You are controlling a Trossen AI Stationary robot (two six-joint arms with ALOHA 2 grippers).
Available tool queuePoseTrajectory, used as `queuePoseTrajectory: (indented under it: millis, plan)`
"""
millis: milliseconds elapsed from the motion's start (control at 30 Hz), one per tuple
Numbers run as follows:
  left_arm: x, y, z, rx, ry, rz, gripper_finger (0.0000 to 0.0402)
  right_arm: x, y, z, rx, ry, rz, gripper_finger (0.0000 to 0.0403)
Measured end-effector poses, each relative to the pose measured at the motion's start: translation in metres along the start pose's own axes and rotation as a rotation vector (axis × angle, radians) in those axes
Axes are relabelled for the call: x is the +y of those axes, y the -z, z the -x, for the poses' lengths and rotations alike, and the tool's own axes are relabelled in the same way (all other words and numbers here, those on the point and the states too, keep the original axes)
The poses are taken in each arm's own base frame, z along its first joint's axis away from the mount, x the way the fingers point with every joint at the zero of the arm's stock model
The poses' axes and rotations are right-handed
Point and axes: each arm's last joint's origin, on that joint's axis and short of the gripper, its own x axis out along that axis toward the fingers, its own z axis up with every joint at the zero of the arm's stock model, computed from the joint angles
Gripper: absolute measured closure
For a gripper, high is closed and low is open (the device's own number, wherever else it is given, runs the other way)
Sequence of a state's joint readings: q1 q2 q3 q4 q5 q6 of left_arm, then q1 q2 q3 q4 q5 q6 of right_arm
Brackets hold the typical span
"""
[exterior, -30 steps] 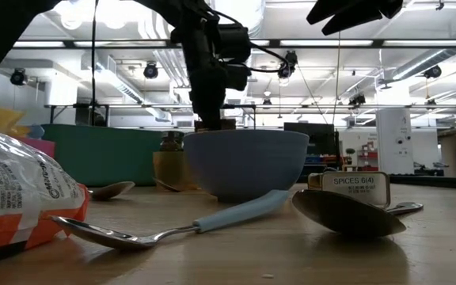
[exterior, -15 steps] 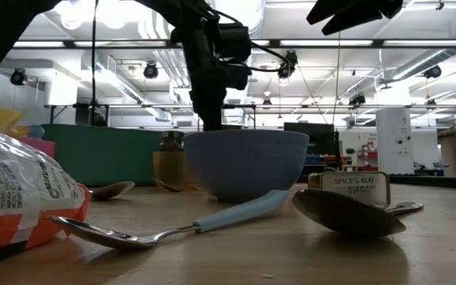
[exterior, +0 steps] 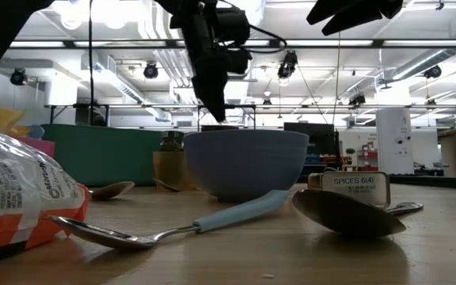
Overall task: Pick & Place Food Item
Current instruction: Put the black spoon into the green bin
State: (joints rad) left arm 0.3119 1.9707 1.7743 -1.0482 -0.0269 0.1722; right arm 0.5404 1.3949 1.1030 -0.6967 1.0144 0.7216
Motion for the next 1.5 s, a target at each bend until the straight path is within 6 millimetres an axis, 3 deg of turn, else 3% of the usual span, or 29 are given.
queuePoseTrajectory:
  millis: [167,367,467,633,800,1067,1233,1500]
  plan:
    - [0.001,0.004,0.025,-0.030,-0.057,0.034,0.0242,0.000,0.000,0.000,0.002,-0.001,0.000,0.0059]
    - [-0.003,0.015,0.065,-0.097,-0.058,0.228,0.0242,0.000,0.001,0.000,0.003,-0.001,-0.002,0.0059]
    - [-0.012,0.024,0.085,-0.103,-0.044,0.297,0.0242,0.000,0.001,0.000,0.005,-0.002,-0.004,0.0059]
    - [-0.041,0.047,0.105,-0.104,-0.013,0.265,0.0242,0.002,0.003,-0.001,0.054,-0.053,-0.039,0.0059]
    - [-0.078,0.075,0.101,-0.234,0.036,0.246,0.0242,0.002,0.004,-0.001,0.076,-0.070,-0.114,0.0059]
    - [-0.128,0.125,0.067,-0.479,0.213,0.266,0.0242,0.003,0.008,-0.005,0.157,-0.093,-0.377,0.0059]
    - [-0.132,0.147,0.057,-0.515,0.241,0.241,0.0242,0.005,0.021,-0.013,0.228,-0.027,-0.490,0.0059]
    - [-0.125,0.167,0.057,-0.523,0.142,0.192,0.0242,-0.008,0.034,-0.022,0.563,0.094,-0.724,0.0059]
